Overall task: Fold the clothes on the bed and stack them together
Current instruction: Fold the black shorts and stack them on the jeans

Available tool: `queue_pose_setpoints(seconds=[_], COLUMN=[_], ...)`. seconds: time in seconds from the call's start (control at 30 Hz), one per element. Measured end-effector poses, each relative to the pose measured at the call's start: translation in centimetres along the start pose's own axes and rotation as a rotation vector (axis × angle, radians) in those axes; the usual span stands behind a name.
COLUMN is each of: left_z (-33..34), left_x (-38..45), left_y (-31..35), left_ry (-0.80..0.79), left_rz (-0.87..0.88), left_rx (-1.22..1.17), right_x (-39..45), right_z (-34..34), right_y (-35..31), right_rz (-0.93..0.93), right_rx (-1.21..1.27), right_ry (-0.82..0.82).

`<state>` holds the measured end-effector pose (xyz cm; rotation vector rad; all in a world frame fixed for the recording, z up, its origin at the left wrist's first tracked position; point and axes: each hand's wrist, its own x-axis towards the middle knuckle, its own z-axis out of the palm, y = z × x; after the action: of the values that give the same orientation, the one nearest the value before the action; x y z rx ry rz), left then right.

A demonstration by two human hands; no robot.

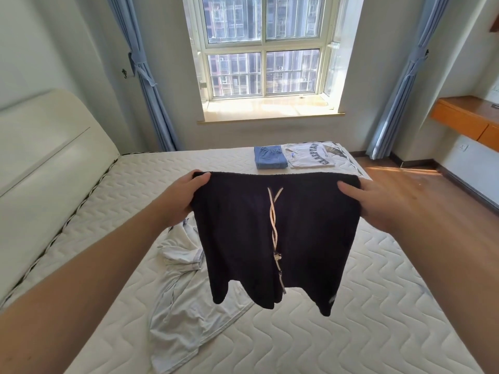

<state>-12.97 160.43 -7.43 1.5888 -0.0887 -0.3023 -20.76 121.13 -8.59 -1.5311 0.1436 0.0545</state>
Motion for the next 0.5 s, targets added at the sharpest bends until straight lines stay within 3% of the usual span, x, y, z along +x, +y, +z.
queue_pose_setpoints(seconds=[0.2, 0.37, 0.5], left_z=[2.1, 6.0, 10.5], left_x=[-1.5, -3.1, -4.7], left_y=[-0.5, -0.5, -1.7], left_ry=[0.085, 0.284, 0.391], left_rz=[-0.040, -0.150, -0.045], left_rx=[-0.178, -0.417, -0.324], right_x=[0.2, -1.2, -2.6], right_z=[0.6, 4.4, 8.6], right_y=[0.7, 0.4, 0.8], right_rz=[0.174, 0.261, 0.186], right_rx=[0.297, 0.415, 0.460], right_ry=[-0.005, 0.080, 0.058])
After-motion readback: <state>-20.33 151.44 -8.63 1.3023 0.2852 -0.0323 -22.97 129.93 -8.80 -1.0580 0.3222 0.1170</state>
